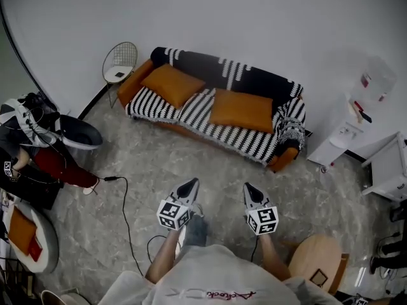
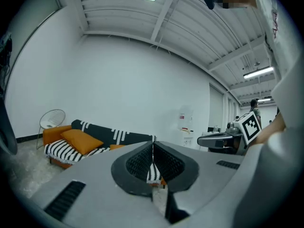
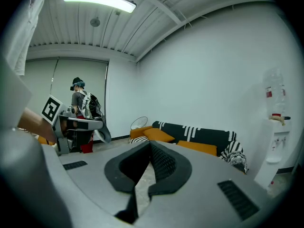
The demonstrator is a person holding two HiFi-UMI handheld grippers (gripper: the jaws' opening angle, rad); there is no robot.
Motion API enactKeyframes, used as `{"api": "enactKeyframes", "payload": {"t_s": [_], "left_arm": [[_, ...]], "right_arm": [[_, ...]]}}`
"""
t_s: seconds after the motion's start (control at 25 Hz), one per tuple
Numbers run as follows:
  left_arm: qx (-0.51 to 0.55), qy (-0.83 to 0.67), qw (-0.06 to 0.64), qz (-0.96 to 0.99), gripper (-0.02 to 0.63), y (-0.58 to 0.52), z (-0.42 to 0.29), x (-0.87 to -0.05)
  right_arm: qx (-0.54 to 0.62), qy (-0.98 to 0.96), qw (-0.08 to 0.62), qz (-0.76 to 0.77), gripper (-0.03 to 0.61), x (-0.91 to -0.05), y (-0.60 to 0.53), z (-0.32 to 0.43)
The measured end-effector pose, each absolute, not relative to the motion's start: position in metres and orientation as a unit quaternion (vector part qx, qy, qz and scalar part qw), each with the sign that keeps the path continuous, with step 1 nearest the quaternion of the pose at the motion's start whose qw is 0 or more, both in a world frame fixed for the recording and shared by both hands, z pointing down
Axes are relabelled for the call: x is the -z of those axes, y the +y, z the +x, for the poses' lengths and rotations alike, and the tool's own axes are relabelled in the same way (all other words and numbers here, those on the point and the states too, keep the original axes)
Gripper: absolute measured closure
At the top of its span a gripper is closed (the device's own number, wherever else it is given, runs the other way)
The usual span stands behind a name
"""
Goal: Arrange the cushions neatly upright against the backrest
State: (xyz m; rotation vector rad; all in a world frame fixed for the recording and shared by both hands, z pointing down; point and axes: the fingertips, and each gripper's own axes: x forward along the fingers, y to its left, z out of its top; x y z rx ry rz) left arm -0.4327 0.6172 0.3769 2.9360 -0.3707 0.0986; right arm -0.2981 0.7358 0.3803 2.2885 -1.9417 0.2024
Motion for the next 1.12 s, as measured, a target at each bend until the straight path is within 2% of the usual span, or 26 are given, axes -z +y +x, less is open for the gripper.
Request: {"api": "enactKeyframes", "payload": {"t_s": [0.72, 1.12], "left_arm": [[-0.036, -0.100, 0.101, 0.989, 0.580, 0.406, -0.342, -0.357], [-0.045, -0.064, 0.099, 0.992, 0.580, 0.341, -0.316, -0.361]], "right_arm": [[-0.073, -0.632, 0.076, 0.768, 0.551, -0.353, 0.521, -0.214], [-0.082, -0.602, 0.076, 0.790, 0.551, -0.359, 0.468, -0.197]]}}
